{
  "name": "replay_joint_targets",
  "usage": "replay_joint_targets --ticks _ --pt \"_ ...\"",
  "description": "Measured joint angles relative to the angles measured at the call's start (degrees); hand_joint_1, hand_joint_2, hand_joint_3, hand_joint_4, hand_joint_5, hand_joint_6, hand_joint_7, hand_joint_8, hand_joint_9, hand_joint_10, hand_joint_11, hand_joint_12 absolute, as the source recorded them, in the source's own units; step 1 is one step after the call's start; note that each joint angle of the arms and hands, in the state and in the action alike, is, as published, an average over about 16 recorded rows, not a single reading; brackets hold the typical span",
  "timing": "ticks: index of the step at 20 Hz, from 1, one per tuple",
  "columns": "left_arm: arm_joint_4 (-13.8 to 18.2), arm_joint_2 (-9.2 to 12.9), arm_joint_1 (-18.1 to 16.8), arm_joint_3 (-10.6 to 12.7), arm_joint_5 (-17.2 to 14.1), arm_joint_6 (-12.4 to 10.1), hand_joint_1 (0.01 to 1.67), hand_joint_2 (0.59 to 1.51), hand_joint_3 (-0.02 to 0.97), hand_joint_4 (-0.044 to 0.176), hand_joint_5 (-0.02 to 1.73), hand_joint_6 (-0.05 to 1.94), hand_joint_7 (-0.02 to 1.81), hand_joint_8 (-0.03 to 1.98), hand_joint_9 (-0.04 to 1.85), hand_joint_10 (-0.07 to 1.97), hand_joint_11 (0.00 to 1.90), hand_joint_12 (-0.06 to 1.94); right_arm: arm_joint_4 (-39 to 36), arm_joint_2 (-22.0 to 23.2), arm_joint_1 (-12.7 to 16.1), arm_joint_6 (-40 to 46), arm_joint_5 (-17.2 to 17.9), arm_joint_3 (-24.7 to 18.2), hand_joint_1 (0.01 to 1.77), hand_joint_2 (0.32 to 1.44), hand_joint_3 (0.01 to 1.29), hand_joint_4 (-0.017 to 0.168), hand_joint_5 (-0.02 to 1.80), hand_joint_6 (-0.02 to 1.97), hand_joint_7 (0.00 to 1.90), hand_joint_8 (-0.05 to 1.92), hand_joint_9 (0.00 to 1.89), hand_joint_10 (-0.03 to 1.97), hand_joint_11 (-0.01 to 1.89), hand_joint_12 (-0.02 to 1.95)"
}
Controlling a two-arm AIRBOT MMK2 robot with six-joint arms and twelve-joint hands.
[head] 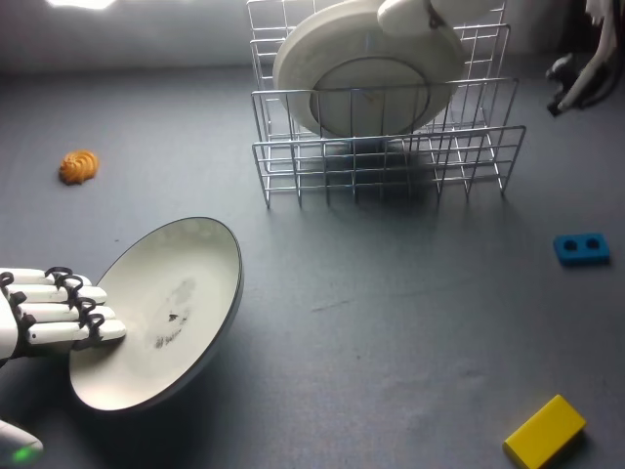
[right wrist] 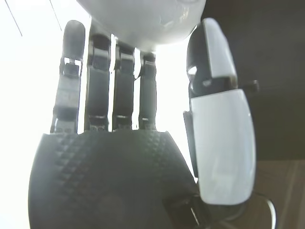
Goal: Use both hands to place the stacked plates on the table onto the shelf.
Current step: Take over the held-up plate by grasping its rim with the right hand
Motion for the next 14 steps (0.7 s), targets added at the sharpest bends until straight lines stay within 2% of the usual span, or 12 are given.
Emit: replay_joint_targets --ticks 2,7,14 --pt "-0.03 0.08 0.02 -0.06 0.1 -0.01 0.02 1.195 0.008 -0.008 0.0 -0.03 0.02 -0.01 -0.02 -0.05 0.02 0.01 -3.59 0.87 0.36 -0.01 1.83 -2.19 0.95 1.07 0.01 -0.002 0.62 0.02 0.68 0.02 0.64 0.01 0.25 0.9" --pt "-0.04 0.25 0.02 -0.17 0.3 -0.01 0.02 1.197 0.008 -0.008 0.0 -0.03 0.02 -0.01 -0.02 -0.05 0.02 0.01 -14.72 2.73 -0.24 -0.84 6.83 -8.6 0.97 1.03 0.01 0.0 0.37 0.02 0.41 0.01 0.39 0.01 0.12 0.6" --pt "0.05 0.36 0.02 -0.14 0.46 0.0 0.02 1.197 0.008 -0.008 0.0 -0.03 0.02 -0.01 -0.02 -0.05 0.01 0.01 -29.07 2.25 -5.55 -5.68 12.9 -16.16 1.09 0.95 0.01 0.002 0.1 0.02 0.11 0.01 0.1 0.01 0.02 0.17"
